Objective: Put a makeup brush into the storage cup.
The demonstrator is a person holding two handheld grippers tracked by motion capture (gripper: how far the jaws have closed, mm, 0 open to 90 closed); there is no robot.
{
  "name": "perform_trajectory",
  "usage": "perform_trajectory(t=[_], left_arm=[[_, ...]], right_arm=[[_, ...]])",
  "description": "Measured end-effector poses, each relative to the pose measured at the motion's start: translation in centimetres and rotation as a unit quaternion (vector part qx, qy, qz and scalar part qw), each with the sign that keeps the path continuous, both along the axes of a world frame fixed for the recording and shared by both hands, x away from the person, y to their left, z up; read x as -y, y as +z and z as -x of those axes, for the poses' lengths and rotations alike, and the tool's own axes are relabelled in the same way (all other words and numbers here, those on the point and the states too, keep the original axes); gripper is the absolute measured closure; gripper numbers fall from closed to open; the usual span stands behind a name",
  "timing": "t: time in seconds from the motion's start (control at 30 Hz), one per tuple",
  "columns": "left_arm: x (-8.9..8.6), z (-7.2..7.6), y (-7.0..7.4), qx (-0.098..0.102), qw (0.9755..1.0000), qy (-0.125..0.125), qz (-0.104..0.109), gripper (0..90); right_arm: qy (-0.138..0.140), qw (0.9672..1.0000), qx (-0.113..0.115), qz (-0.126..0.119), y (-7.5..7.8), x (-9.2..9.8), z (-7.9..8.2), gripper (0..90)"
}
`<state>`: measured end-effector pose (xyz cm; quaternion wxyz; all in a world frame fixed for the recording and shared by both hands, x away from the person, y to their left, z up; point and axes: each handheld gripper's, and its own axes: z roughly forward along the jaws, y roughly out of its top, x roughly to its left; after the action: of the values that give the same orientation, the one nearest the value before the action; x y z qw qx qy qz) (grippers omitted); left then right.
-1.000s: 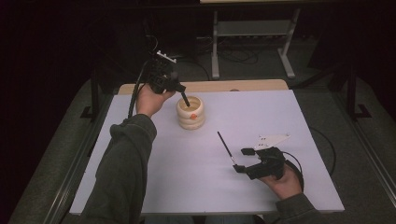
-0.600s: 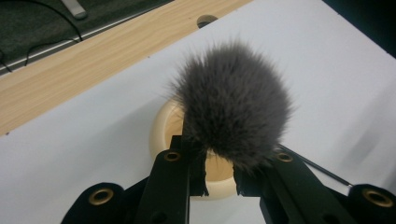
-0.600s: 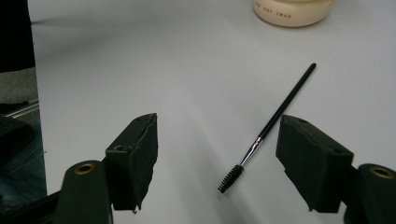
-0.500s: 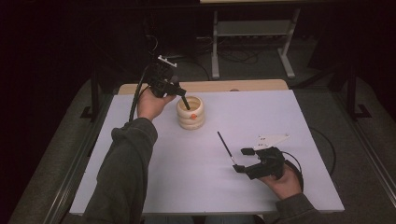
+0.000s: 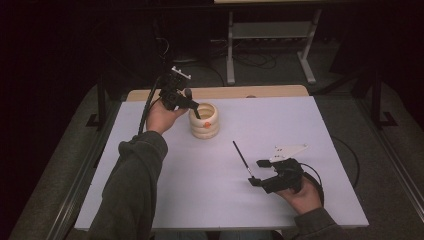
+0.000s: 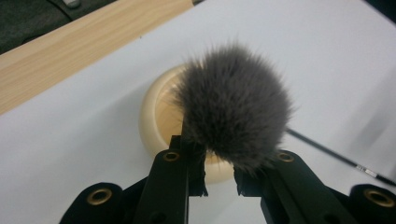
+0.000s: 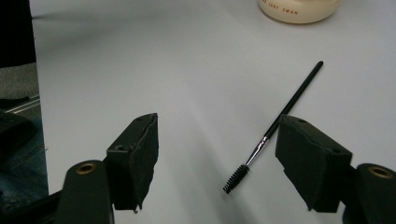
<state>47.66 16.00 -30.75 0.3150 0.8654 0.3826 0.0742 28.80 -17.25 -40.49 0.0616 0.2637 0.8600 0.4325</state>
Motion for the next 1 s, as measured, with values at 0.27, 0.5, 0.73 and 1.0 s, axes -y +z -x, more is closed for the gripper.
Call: perform_trajectory(t=[0.27,0.5,0.73,1.0], left_arm=[[-0.5,0.8,0.0,0.001,1.0000,0.000,-0.005,66.1],[-1.3,1.9,0.2,0.007,0.9999,-0.009,-0.003,60.2],[-2.1,3.0,-0.1,0.007,0.9998,-0.015,0.013,58.8],[-3.0,4.3,-0.3,0.012,0.9992,-0.018,0.032,58.1]], right_arm=[[0.002,1.0000,-0.002,0.001,0.0,-0.2,0.1,29.3],[-0.003,1.0000,-0.001,0.003,0.0,0.0,0.0,29.7],[-0.010,0.9999,-0.003,0.006,-0.1,0.0,-0.2,29.2],[-0.024,0.9996,-0.007,0.012,-0.2,0.2,-0.3,29.1]])
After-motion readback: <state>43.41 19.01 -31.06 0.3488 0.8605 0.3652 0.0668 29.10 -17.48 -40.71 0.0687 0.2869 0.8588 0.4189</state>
